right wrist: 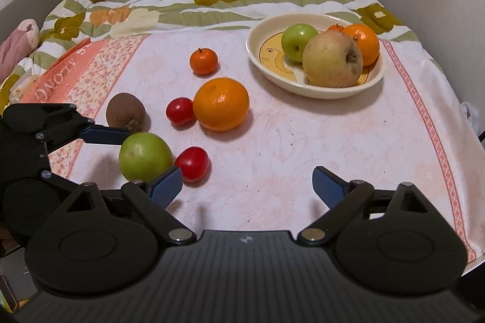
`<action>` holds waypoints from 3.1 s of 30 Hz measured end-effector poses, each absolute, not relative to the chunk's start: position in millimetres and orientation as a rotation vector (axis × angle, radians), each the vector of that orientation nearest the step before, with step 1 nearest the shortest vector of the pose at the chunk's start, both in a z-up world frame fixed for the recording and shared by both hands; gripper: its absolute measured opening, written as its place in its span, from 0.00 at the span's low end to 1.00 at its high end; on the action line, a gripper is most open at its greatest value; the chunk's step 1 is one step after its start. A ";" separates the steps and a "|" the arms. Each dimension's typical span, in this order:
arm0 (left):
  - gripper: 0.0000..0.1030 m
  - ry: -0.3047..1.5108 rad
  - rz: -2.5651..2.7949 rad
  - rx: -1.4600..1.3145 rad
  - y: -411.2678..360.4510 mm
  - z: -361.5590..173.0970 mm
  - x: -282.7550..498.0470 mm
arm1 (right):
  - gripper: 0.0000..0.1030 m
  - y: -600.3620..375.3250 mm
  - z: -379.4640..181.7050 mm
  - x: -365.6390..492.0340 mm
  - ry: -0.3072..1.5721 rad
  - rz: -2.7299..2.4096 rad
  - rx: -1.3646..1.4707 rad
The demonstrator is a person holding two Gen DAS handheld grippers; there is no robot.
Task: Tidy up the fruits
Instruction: 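Move both tools back toward the fruits left on the cloth, then grasp the green apple with the left tool while the right tool grasps a cherry tomato, then carry the green apple and cherry tomato to the duck bowl and release them inside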
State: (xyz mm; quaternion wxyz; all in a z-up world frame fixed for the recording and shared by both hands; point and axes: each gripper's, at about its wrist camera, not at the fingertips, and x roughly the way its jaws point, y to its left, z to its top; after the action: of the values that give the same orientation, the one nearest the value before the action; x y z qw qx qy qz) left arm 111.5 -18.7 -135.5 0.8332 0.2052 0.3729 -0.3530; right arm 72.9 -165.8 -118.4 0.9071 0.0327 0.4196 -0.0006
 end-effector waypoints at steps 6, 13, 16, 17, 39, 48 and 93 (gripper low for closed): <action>0.57 0.804 -0.730 0.436 -18.8 -141.1 118.3 | 1.00 -165.9 -122.3 72.8 0.876 -0.004 0.108; 0.57 0.802 -0.729 0.416 -13.9 -140.7 116.3 | 0.87 -164.6 -126.9 77.6 0.900 0.008 0.108; 0.57 0.805 -0.724 0.412 -12.2 -139.8 114.1 | 0.81 -163.7 -130.7 80.3 0.911 0.024 0.108; 0.57 0.808 -0.723 0.410 -10.9 -139.4 113.4 | 0.81 -162.3 -132.0 81.1 0.912 0.033 0.107; 0.57 0.789 -0.667 0.439 -6.8 -141.1 104.7 | 0.60 -132.8 -149.4 109.6 0.902 0.139 0.061; 0.57 0.795 -0.655 0.445 -7.6 -139.6 102.6 | 0.45 -131.7 -152.4 111.7 0.909 0.158 0.070; 0.57 0.716 -0.470 0.151 -157.8 -22.5 180.9 | 0.45 -343.4 -6.7 192.2 0.720 0.194 -0.010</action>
State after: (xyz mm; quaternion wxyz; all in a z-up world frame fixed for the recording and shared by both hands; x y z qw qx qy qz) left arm 180.9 -157.8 -22.5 0.9069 0.0734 0.3467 -0.2278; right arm 192.2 -343.4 -6.7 0.9313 -0.0048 0.3517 0.0946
